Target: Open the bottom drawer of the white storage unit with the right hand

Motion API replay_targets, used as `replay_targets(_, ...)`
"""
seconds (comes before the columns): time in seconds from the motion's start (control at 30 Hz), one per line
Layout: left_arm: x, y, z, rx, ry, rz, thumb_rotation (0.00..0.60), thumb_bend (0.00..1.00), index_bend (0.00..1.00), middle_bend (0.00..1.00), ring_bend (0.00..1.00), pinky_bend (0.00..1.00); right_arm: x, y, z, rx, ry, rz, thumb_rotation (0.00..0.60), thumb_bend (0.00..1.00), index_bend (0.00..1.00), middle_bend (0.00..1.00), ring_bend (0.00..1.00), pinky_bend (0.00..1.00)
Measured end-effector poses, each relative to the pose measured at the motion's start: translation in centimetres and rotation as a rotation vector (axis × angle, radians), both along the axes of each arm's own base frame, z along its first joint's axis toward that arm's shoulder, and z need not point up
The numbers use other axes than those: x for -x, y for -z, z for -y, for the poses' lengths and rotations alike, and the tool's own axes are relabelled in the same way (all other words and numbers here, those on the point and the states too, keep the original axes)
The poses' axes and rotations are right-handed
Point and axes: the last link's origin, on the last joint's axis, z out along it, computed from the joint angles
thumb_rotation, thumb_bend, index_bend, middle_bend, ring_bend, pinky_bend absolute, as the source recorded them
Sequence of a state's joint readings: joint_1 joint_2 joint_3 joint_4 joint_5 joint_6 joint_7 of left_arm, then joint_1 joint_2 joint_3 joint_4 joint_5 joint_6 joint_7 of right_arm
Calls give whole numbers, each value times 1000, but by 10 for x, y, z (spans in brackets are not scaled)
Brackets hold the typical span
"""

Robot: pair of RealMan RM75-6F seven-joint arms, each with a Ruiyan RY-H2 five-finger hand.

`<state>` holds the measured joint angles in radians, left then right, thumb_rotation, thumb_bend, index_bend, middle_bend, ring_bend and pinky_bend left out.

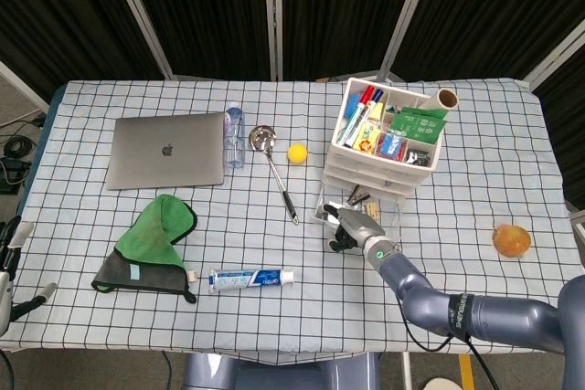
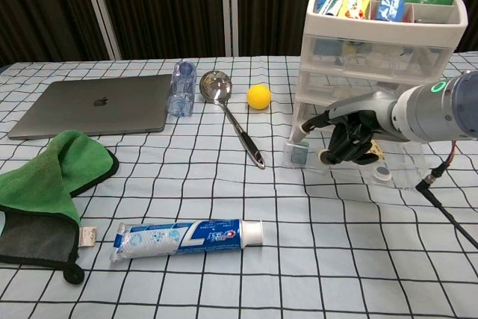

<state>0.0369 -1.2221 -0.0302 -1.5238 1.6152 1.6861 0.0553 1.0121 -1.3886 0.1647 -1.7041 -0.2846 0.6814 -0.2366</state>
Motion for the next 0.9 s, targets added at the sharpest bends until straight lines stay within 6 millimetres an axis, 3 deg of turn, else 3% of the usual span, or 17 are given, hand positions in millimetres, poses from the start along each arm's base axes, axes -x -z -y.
replay_targets(0.9,2,0,-2,3,-6,2,600,0,0,0,0,0,8,6,5,-3,45,-49,600,639,241,1000,1000,900)
